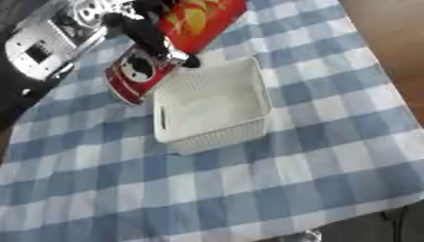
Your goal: Pick up objects on the table and place them in the box.
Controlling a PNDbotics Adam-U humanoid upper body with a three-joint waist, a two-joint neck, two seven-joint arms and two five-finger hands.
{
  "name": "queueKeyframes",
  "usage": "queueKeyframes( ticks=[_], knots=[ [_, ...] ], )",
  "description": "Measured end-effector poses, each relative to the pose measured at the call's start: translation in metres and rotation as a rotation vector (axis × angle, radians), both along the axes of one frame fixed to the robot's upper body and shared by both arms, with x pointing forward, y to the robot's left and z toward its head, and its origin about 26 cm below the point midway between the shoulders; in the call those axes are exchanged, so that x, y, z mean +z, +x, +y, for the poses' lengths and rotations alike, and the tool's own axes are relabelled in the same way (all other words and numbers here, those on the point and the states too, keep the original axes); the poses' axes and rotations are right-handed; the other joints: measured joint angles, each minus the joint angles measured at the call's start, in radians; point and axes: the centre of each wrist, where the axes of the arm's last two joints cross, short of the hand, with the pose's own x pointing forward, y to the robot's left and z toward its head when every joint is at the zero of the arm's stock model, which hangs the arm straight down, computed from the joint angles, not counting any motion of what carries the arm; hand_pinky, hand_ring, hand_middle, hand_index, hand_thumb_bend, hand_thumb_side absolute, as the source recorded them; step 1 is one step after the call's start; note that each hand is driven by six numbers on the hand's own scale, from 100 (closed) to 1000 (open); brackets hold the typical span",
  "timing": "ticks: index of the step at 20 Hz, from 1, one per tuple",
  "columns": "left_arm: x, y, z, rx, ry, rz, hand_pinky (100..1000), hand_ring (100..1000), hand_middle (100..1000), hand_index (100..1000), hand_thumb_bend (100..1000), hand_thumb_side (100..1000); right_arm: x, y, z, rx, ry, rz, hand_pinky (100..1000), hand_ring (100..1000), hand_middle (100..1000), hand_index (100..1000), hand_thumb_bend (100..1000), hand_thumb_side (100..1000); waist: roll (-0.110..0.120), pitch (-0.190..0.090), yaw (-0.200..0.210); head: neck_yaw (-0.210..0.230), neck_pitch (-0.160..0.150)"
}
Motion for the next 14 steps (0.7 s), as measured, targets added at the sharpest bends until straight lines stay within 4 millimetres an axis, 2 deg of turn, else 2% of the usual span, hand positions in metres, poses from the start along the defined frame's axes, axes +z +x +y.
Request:
queueKeyframes(
  ticks=[4,7,14],
  knots=[
    [-0.005,0.015,-0.009,0.001,-0.019,-0.005,100,220,301,492,250,100,0.001,0.000,0.001,0.002,0.001,-0.004,485,646,678,696,100,921,0.002,0.004,-0.007,0.000,0.000],
    [-0.012,0.024,-0.016,0.000,-0.038,0.004,100,216,298,487,224,100,0.002,0.000,0.001,0.003,0.002,-0.004,484,646,678,696,100,915,0.005,0.006,-0.013,0.001,0.000],
    [-0.029,0.037,-0.036,0.005,-0.118,0.028,100,231,313,498,241,100,0.003,-0.001,0.001,0.005,0.008,-0.009,484,645,677,695,100,912,0.006,0.009,-0.013,0.000,0.000]
  ],
)
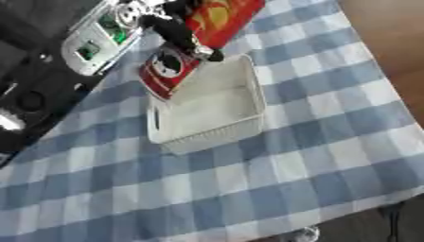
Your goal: Pick up objects on the table and place them in the box.
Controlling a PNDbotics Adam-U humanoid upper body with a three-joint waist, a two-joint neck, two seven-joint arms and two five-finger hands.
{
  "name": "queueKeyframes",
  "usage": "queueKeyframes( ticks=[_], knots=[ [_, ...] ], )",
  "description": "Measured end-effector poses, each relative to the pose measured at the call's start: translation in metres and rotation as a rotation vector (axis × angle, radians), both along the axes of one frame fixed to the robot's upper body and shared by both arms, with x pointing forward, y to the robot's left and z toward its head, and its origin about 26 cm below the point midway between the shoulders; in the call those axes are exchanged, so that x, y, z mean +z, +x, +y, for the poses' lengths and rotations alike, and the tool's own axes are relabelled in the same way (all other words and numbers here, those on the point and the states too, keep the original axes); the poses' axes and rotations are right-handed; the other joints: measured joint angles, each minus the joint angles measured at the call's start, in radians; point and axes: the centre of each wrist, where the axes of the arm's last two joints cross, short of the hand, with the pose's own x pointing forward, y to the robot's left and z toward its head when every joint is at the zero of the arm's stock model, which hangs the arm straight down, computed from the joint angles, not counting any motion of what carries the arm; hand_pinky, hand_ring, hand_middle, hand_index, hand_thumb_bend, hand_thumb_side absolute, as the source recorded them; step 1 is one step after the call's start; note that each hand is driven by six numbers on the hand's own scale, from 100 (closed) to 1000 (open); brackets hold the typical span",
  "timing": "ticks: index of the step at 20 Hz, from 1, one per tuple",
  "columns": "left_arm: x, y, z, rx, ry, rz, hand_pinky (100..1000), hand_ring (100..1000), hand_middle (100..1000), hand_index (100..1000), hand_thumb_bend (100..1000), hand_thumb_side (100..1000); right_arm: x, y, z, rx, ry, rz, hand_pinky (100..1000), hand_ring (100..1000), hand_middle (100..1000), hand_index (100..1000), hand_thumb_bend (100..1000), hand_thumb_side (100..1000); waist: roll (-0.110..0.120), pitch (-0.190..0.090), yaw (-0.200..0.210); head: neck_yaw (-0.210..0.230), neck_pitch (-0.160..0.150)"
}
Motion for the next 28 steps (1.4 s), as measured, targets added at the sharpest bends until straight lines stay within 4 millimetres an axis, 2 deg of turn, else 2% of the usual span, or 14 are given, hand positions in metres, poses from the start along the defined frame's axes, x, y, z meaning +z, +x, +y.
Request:
queueKeyframes(
  ticks=[4,5,7,8,9,11,13,16,17,23,28],
  knots=[
    [-0.004,0.001,-0.007,-0.002,-0.020,0.006,100,278,343,519,280,100,0.000,0.000,0.001,0.002,0.009,0.001,484,645,677,695,100,911,0.000,0.000,0.002,-0.001,0.000],
    [-0.004,0.001,-0.008,-0.003,-0.021,0.004,117,292,352,527,291,123,0.000,0.000,0.001,0.002,0.009,0.001,484,645,677,695,100,911,0.000,0.000,0.003,-0.001,0.000],
    [-0.004,0.000,-0.008,-0.005,-0.023,-0.002,177,340,387,564,351,253,0.000,0.000,0.001,0.002,0.010,0.001,484,645,677,695,100,911,0.000,0.000,0.007,-0.001,0.000],
    [-0.004,0.000,-0.009,-0.006,-0.024,-0.007,177,340,387,564,351,253,-0.001,0.000,0.001,0.002,0.010,0.002,484,645,677,695,100,911,0.000,0.000,0.008,-0.003,0.000],
    [-0.003,-0.001,-0.009,-0.008,-0.027,-0.014,252,411,444,625,421,410,-0.001,0.000,0.001,0.002,0.011,0.002,484,645,678,696,100,911,0.000,0.000,0.008,-0.005,0.000],
    [-0.005,-0.003,-0.010,-0.012,-0.032,-0.026,319,487,497,676,474,520,-0.001,0.000,0.001,0.002,0.011,0.002,484,645,678,696,100,912,0.000,0.000,0.010,-0.008,0.000],
    [-0.006,-0.005,-0.009,-0.014,-0.034,-0.036,367,531,540,711,504,576,-0.001,0.000,0.001,0.002,0.011,0.002,484,645,678,696,100,912,0.000,0.000,0.014,-0.008,0.000],
    [-0.004,-0.006,-0.005,-0.025,-0.026,-0.042,426,574,602,765,530,618,-0.001,0.000,0.001,0.004,0.014,0.003,484,645,678,696,100,912,0.000,0.000,0.017,-0.009,0.000],
    [-0.005,-0.007,-0.004,-0.032,-0.022,-0.035,442,599,620,778,565,653,-0.001,0.000,0.002,0.004,0.016,0.003,484,645,678,696,100,912,0.000,0.000,0.019,-0.009,0.000],
    [-0.003,-0.007,0.001,-0.075,0.021,-0.012,538,700,731,828,645,699,-0.001,0.000,0.002,0.006,0.017,0.003,485,646,679,696,100,913,-0.003,0.000,0.026,-0.009,0.000],
    [-0.002,-0.007,0.003,-0.097,0.047,-0.010,579,735,765,864,673,725,-0.001,0.000,0.002,0.007,0.017,0.004,486,647,680,697,100,914,-0.007,-0.001,0.032,-0.009,0.000]
  ],
)
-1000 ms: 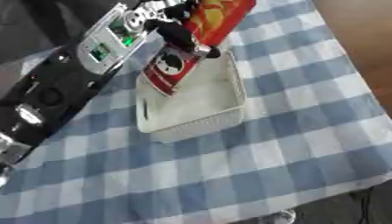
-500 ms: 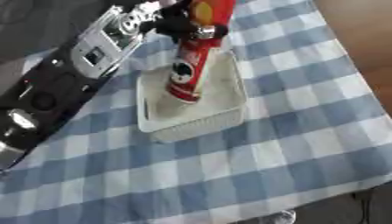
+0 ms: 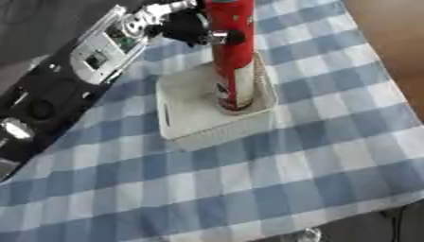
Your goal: Pick up objects on the table and place them in the box.
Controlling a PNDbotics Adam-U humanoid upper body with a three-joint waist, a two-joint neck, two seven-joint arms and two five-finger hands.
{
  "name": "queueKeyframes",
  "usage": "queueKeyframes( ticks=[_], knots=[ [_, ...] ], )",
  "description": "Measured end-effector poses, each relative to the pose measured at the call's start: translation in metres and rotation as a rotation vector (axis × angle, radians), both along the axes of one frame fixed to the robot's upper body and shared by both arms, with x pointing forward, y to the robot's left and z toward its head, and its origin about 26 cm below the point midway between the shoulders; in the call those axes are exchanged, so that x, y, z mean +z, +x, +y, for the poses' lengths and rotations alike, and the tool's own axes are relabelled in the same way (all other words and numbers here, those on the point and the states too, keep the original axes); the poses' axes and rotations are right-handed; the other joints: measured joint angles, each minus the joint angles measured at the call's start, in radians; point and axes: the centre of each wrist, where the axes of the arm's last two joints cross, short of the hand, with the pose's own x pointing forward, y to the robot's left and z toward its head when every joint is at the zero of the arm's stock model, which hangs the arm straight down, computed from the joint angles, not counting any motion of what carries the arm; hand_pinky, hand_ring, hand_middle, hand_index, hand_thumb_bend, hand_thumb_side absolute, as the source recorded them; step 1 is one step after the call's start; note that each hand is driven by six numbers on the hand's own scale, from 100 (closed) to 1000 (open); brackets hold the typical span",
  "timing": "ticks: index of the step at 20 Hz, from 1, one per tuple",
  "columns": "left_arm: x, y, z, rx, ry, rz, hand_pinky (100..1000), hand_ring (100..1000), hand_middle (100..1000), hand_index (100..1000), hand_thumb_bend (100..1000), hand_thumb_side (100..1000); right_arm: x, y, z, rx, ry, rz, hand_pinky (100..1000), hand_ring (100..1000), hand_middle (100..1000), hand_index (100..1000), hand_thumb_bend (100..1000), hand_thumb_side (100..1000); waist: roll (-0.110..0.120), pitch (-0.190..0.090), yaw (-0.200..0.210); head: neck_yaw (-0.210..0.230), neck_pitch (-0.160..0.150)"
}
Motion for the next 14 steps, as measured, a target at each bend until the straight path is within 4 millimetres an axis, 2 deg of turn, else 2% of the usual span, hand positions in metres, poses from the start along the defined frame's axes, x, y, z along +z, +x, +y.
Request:
queueKeyframes(
  ticks=[6,14],
  knots=[
    [0.008,-0.006,0.005,-0.020,0.042,-0.054,608,753,788,896,675,734,0.000,0.000,0.000,0.000,0.001,0.001,487,647,680,697,100,914,-0.005,-0.005,0.011,0.000,0.000],
    [0.028,-0.039,0.031,-0.052,0.184,-0.127,626,761,802,921,701,735,-0.003,0.000,-0.001,-0.004,0.008,0.007,489,648,682,698,100,913,-0.020,-0.008,0.036,-0.001,0.000]
  ],
)
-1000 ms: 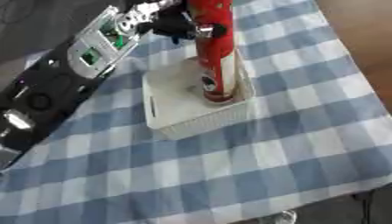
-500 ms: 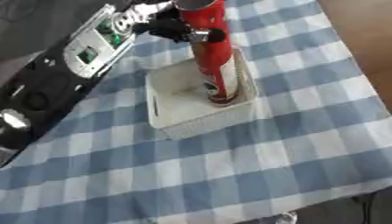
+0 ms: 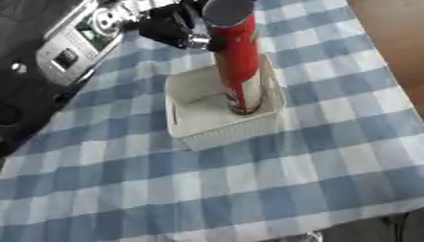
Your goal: Pick up objects on the table and place them in the box.
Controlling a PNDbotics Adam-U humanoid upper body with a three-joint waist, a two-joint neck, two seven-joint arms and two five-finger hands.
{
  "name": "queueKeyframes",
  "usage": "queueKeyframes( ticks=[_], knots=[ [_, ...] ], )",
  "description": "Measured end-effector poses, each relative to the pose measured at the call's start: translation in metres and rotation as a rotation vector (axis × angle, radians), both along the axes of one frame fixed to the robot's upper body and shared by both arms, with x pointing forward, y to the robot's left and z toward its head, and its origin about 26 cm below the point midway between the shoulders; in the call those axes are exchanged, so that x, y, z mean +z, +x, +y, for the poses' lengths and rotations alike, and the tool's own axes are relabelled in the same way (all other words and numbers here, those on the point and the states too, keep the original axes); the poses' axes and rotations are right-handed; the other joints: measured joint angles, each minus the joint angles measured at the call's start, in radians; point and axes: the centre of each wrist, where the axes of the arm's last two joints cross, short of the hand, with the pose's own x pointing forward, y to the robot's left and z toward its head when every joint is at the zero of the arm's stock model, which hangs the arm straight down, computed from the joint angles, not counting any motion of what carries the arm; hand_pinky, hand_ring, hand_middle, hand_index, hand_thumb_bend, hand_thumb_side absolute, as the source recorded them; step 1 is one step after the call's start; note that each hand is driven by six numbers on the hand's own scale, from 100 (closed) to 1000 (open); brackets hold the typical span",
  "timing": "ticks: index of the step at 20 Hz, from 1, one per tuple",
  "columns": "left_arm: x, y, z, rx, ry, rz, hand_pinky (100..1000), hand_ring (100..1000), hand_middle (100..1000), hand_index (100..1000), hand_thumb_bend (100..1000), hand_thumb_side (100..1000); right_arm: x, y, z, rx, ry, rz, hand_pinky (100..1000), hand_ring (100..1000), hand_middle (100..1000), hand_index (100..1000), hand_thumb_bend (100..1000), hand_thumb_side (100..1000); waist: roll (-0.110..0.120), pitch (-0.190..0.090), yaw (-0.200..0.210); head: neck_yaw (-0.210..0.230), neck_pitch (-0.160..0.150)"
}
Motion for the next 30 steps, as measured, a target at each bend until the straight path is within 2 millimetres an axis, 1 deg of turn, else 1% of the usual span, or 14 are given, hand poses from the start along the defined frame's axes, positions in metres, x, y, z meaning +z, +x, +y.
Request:
queueKeyframes(
  ticks=[2,3,4,5,7,10,12,14,18,20,21,23,26,30],
  knots=[
    [0.004,-0.009,0.006,0.000,0.021,0.000,621,757,798,916,710,737,0.000,0.000,0.000,0.000,0.003,0.000,489,649,683,699,100,916,-0.007,-0.003,0.006,0.000,0.000],
    [0.006,-0.013,0.009,0.000,0.026,-0.002,618,753,794,912,685,754,0.000,0.000,0.000,-0.001,0.003,0.000,489,649,683,699,100,916,-0.010,-0.004,0.009,-0.001,0.000],
    [0.008,-0.018,0.011,0.000,0.028,-0.006,620,749,789,907,618,795,0.000,0.000,0.000,-0.001,0.003,0.000,489,649,683,699,100,917,-0.014,-0.004,0.012,-0.004,0.000],
    [0.010,-0.023,0.013,-0.002,0.023,-0.016,606,739,775,891,497,839,0.000,0.000,0.000,-0.001,0.004,0.000,489,649,683,699,100,916,-0.017,-0.004,0.016,-0.006,0.000],
    [0.015,-0.033,0.015,-0.013,-0.010,-0.066,576,721,752,845,285,842,0.000,0.000,0.000,-0.003,0.006,-0.001,490,649,683,699,100,914,-0.023,-0.004,0.025,-0.007,0.000],
    [0.021,-0.051,0.015,-0.034,-0.082,-0.239,595,731,747,829,100,835,0.000,0.000,-0.001,-0.006,0.014,-0.001,490,650,683,699,100,899,-0.029,-0.002,0.040,-0.008,0.000],
    [0.021,-0.060,0.014,-0.062,-0.126,-0.411,603,730,743,820,100,846,-0.001,0.000,0.000,-0.007,0.019,0.001,490,650,684,700,100,890,-0.036,0.005,0.052,-0.010,0.000],
    [0.013,-0.063,0.011,-0.101,-0.208,-0.564,604,724,730,795,100,869,-0.003,-0.001,-0.001,-0.007,0.023,0.007,490,651,685,702,100,882,-0.045,0.009,0.067,-0.016,0.000],
    [-0.010,-0.061,-0.012,-0.142,-0.531,-0.758,628,730,734,783,100,919,-0.002,-0.003,0.006,0.018,0.061,0.000,493,657,693,713,100,881,-0.062,0.019,0.095,-0.021,0.000],
    [-0.019,-0.060,-0.024,-0.137,-0.694,-0.814,644,739,741,784,100,951,-0.002,-0.005,0.012,0.034,0.085,-0.003,494,664,699,720,100,880,-0.075,0.027,0.105,-0.026,0.000],
    [-0.022,-0.060,-0.030,-0.133,-0.759,-0.838,642,738,740,784,100,947,-0.002,-0.006,0.014,0.043,0.097,-0.007,494,664,698,719,100,880,-0.079,0.030,0.107,-0.026,0.000],
    [-0.027,-0.059,-0.039,-0.128,-0.854,-0.881,667,753,757,797,100,979,-0.001,-0.007,0.019,0.056,0.124,-0.012,496,674,704,730,100,879,-0.082,0.039,0.115,-0.028,0.000],
    [-0.032,-0.060,-0.050,-0.127,-0.945,-0.935,686,766,774,811,100,1000,0.001,-0.012,0.027,0.077,0.172,-0.033,512,703,719,748,100,877,-0.094,0.055,0.124,-0.034,0.000],
    [-0.039,-0.061,-0.061,-0.124,-1.022,-0.966,685,768,777,814,100,1000,0.004,-0.017,0.035,0.088,0.203,-0.064,534,731,738,761,100,866,-0.107,0.068,0.125,-0.034,0.000]
  ],
)
